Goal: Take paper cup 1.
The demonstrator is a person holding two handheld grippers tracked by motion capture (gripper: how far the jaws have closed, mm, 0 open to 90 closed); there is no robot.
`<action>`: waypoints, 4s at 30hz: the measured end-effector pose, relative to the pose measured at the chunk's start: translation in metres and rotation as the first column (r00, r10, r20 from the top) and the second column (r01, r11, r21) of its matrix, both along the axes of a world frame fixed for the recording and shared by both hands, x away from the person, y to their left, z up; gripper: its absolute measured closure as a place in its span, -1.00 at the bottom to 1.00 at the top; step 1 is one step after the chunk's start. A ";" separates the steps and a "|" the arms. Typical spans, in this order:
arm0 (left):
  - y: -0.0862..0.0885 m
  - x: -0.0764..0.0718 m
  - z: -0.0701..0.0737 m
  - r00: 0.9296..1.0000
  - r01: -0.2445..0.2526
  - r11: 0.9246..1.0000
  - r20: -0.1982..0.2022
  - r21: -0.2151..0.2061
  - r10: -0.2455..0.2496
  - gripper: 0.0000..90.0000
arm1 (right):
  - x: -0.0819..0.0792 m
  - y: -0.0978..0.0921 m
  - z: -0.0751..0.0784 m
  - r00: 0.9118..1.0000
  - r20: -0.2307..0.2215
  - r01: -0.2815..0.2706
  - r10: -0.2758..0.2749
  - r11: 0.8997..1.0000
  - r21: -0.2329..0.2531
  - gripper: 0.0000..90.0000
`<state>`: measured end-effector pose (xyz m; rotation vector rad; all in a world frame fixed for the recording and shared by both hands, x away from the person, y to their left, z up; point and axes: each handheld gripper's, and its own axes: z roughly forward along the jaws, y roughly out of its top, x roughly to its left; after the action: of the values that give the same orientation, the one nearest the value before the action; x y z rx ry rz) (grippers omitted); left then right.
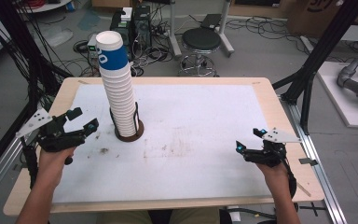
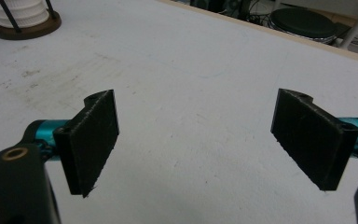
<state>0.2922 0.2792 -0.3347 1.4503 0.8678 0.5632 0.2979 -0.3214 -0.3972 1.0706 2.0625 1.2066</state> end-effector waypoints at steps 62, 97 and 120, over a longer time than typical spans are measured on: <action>-0.065 0.095 0.184 0.993 0.060 0.991 0.090 0.120 -0.071 -0.37 | 0.005 0.007 -0.003 0.999 -0.022 -0.041 0.041 0.999 0.002 -0.66; -0.009 0.007 0.164 0.982 0.102 0.993 0.152 0.057 -0.110 -0.36 | 0.004 0.017 -0.002 0.998 -0.025 -0.064 0.064 0.998 0.015 -0.66; -0.041 -0.012 0.056 0.979 0.186 0.982 0.076 0.036 -0.188 -0.37 | 0.010 0.020 -0.006 0.990 -0.053 -0.126 0.127 0.991 0.036 -0.66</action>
<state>0.2805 0.2378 -0.2787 1.5067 0.6549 0.4898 0.3078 -0.3011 -0.4033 1.0115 2.1889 1.2892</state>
